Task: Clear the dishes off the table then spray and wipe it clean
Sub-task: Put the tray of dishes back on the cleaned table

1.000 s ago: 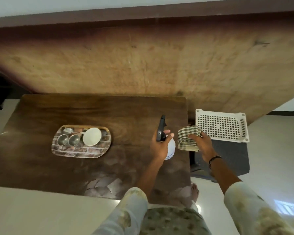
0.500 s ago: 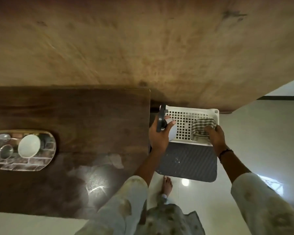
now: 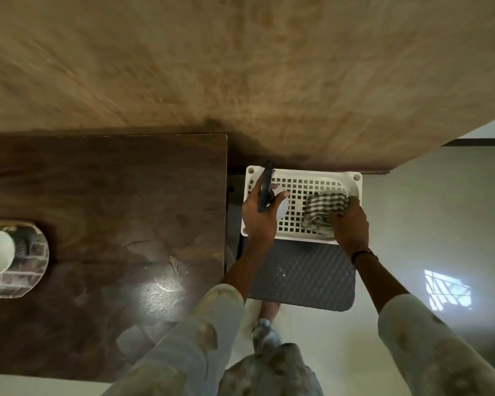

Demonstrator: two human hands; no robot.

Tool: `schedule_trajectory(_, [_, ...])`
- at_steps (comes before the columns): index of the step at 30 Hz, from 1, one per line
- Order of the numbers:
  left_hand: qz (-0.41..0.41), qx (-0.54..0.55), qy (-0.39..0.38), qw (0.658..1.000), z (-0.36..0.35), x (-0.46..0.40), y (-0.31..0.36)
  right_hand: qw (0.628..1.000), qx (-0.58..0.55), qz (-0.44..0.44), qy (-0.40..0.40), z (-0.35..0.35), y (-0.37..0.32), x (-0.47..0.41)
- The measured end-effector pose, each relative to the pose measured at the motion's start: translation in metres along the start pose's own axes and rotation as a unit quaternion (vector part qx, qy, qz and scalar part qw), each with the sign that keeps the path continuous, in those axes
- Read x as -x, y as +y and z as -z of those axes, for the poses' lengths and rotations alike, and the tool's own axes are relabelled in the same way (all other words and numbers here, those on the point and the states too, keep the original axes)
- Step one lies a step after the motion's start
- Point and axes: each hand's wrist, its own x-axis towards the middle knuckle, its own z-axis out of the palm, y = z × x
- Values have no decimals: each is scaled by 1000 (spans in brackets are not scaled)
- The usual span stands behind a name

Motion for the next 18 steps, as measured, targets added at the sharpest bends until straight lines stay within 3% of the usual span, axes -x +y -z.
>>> schedule_trajectory(3, [-6,-38,-25,999,-3,1,-3,994,104,41,-8,-1,6,-3])
schedule_trajectory(6, [1,-80,-63,995,1,7,-12,979,157,118,53,-6,17,0])
schedule_trajectory(9, [16,-114,-97,989,10,10,-17,976,131,128,121,-6,29,11])
schedule_trajectory(13, [6,-237,-69,969,22,19,-22,989,56,130,45,2,40,20])
schedule_trajectory(18, [80,-267,-101,955,35,29,-44,991,10,130,28,9,41,24])
